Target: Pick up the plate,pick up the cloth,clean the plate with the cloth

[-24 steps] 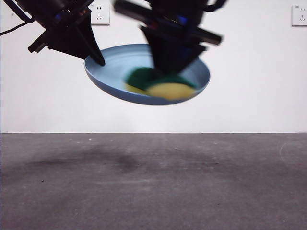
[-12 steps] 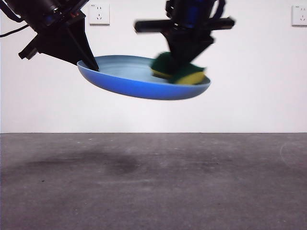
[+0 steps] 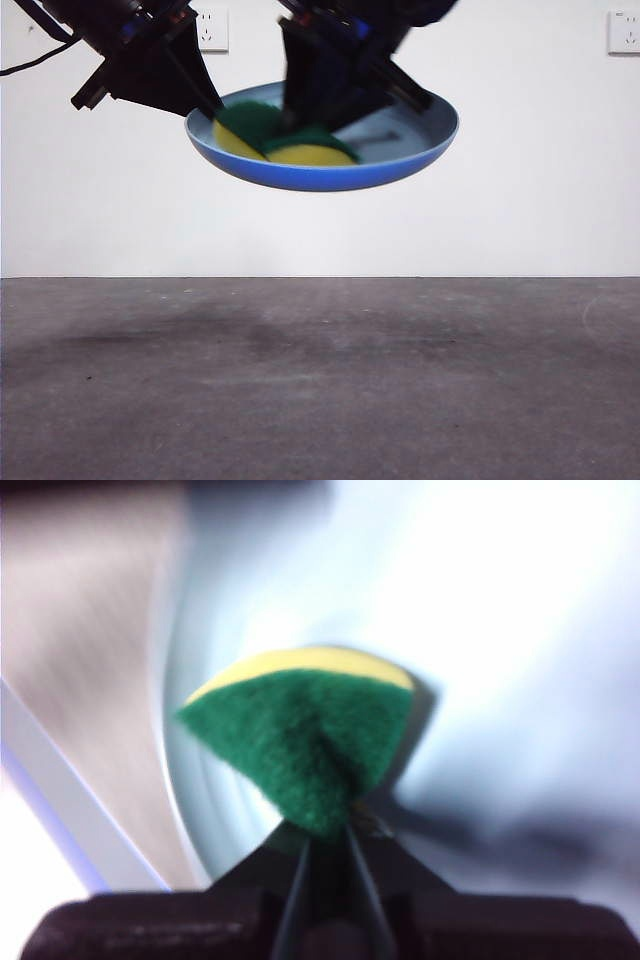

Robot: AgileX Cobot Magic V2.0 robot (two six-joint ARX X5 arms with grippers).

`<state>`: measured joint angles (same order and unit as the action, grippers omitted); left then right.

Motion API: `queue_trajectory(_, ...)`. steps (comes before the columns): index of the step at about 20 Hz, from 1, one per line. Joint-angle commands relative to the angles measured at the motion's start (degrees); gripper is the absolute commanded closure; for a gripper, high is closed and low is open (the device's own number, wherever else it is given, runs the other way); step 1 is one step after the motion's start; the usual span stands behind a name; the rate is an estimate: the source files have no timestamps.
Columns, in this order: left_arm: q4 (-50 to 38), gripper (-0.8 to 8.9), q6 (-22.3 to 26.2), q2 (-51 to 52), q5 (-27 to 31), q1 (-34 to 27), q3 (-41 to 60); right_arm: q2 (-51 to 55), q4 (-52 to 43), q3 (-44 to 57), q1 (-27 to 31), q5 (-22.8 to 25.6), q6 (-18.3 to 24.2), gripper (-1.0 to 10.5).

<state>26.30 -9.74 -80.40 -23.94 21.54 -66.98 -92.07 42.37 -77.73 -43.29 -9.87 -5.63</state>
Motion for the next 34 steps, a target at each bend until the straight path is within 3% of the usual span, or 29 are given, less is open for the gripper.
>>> queue_trajectory(1,-0.94,8.21,-2.27,0.2,-1.46,0.11,0.17,-0.5,6.82,0.72,0.2,13.66,1.31,9.6)
queue_trajectory(4,2.47,8.21,-1.64,0.2,-1.66,0.15,0.17,-0.5,7.19,0.72,0.22,38.12,1.11,9.6)
queue_trajectory(6,4.87,8.21,0.13,0.2,-1.68,0.5,0.17,-0.5,2.67,0.72,0.46,42.97,0.98,9.6)
queue_trajectory(8,6.23,8.21,1.05,0.2,-1.81,0.92,0.17,-0.5,-1.99,0.72,0.59,42.58,0.98,9.6)
queue_trajectory(10,7.15,8.21,1.77,0.2,-1.79,1.36,0.17,-0.5,-7.89,0.72,0.61,38.77,1.03,9.6)
queue_trajectory(11,7.26,8.21,2.29,0.2,-1.81,1.51,0.17,-0.5,-10.82,0.72,0.61,35.26,1.03,9.6)
queue_trajectory(14,7.17,8.21,2.58,0.2,-1.49,1.77,0.17,-0.5,-19.56,0.72,0.59,15.65,0.94,9.6)
queue_trajectory(16,7.5,8.21,4.7,0.2,1.07,1.77,0.17,-0.33,-20.96,0.72,0.37,10.21,0.7,9.6)
queue_trajectory(19,8.96,8.21,8.41,-0.42,15.87,1.68,0.17,2.05,-19.69,0.72,0.39,10.27,0.55,9.6)
queue_trajectory(21,8.94,8.21,9.07,-1.92,21.46,1.09,0.17,5.49,-18.43,0.72,0.44,10.43,0.55,9.6)
queue_trajectory(26,4.83,8.21,9.57,-8.83,21.35,-1.6,0.17,14.82,-14.56,0.72,0.44,10.84,0.55,9.6)
queue_trajectory(34,2.95,8.16,9.6,-22.49,23.87,-4.02,0.17,26.01,-3.85,0.72,0.55,25.94,0.81,9.6)
